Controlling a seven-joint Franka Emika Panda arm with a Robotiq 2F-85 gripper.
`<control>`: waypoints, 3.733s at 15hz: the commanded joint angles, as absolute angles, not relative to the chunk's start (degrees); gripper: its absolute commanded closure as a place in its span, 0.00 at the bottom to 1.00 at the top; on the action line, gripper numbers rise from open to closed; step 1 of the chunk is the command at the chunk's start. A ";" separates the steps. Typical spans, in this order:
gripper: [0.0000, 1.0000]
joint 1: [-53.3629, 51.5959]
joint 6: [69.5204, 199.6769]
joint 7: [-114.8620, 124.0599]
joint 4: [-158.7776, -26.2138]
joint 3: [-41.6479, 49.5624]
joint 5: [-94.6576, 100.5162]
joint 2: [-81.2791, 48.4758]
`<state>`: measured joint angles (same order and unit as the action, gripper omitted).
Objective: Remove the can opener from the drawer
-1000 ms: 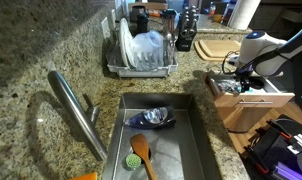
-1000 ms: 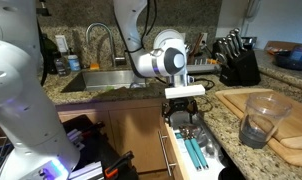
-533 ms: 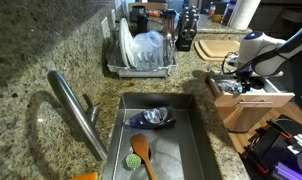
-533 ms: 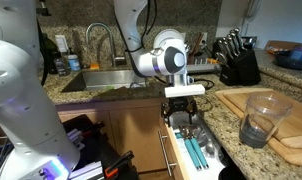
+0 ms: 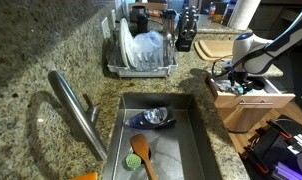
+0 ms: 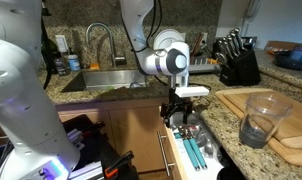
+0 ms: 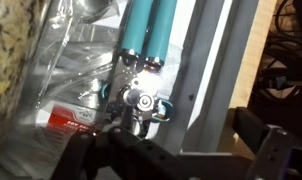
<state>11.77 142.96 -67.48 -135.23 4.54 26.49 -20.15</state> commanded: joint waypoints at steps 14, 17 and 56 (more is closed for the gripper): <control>0.00 11.47 134.59 -67.18 -132.91 4.22 20.64 -20.50; 0.00 12.77 140.87 -68.17 -134.65 4.53 17.86 -19.57; 0.00 12.48 141.18 -67.08 -128.55 5.06 17.92 -28.12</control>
<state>11.94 142.85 -66.73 -129.84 5.51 18.65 -27.05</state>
